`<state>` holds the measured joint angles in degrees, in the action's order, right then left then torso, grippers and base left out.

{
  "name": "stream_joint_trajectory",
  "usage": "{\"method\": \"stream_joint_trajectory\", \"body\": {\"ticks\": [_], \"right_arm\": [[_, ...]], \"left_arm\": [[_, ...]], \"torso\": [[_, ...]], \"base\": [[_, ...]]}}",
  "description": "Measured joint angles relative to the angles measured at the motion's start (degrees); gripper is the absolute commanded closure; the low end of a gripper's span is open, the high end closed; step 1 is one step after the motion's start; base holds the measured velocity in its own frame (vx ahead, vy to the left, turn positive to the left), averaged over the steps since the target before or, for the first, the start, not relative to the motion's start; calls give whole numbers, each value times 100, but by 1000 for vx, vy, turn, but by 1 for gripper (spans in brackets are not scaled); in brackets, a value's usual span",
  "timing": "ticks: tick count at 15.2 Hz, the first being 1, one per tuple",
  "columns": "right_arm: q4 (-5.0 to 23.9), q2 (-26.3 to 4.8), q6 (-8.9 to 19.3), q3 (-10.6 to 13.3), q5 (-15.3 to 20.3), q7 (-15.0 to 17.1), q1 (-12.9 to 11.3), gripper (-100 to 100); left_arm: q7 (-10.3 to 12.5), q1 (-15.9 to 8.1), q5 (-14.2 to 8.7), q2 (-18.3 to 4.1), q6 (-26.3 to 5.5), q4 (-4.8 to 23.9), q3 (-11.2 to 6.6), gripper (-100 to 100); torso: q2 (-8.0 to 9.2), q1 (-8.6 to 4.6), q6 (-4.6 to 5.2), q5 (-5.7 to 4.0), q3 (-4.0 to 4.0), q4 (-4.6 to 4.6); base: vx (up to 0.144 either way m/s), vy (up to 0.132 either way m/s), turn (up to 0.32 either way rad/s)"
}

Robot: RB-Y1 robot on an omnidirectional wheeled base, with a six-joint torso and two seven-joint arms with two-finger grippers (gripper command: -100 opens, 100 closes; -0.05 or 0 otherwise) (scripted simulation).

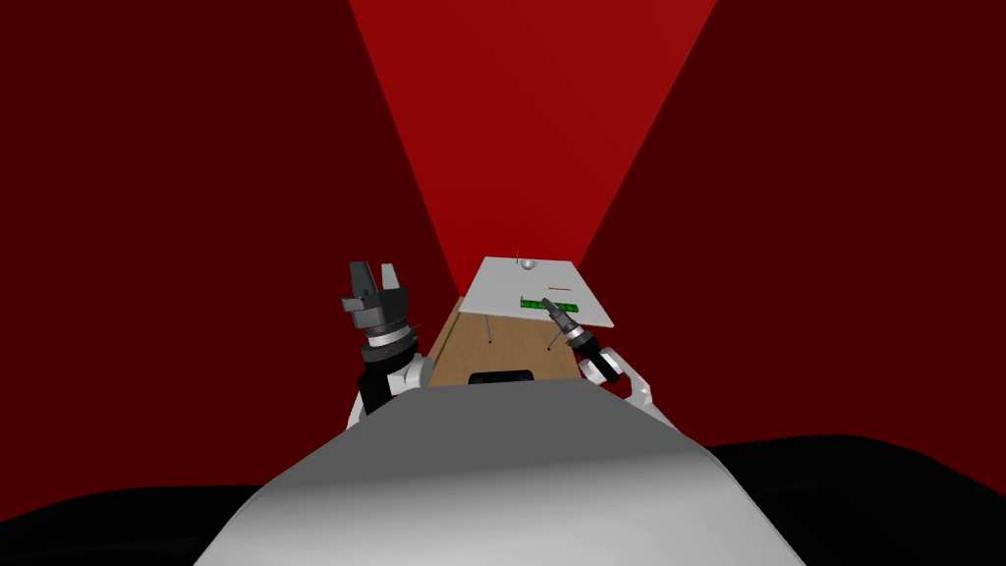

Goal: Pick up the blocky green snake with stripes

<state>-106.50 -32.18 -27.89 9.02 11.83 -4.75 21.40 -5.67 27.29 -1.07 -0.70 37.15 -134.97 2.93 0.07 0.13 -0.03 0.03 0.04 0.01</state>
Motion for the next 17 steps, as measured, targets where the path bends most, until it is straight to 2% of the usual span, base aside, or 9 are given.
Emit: {"method": "stream_joint_trajectory", "body": {"ticks": [3,9,13,16,17], "right_arm": [[355,-364,-64,122,157,-110,-77,-100],[783,-1041,-78,311,397,-241,-186,-100],[1198,-1395,-194,414,541,-349,-252,-100],[1630,-1708,-330,553,712,-467,-359,-100],[1670,-1838,-303,600,771,-499,-350,-100]], "left_arm": [[0,0,0,0,0,0,0,0],[0,0,0,0,0,0,0,0],[0,1,0,0,0,0,0,0],[0,0,0,0,0,0,0,0],[0,1,0,0,0,0,0,0]], "torso": [[-3,4,2,1,-2,-1],[-5,3,0,1,-3,-1],[-7,-1,3,0,-4,-1],[-10,5,-2,1,-6,-2],[-11,7,1,2,-6,-2]], "base": [[-6,45,114],[-3,41,110],[6,38,126],[11,52,180],[17,38,33]]}}
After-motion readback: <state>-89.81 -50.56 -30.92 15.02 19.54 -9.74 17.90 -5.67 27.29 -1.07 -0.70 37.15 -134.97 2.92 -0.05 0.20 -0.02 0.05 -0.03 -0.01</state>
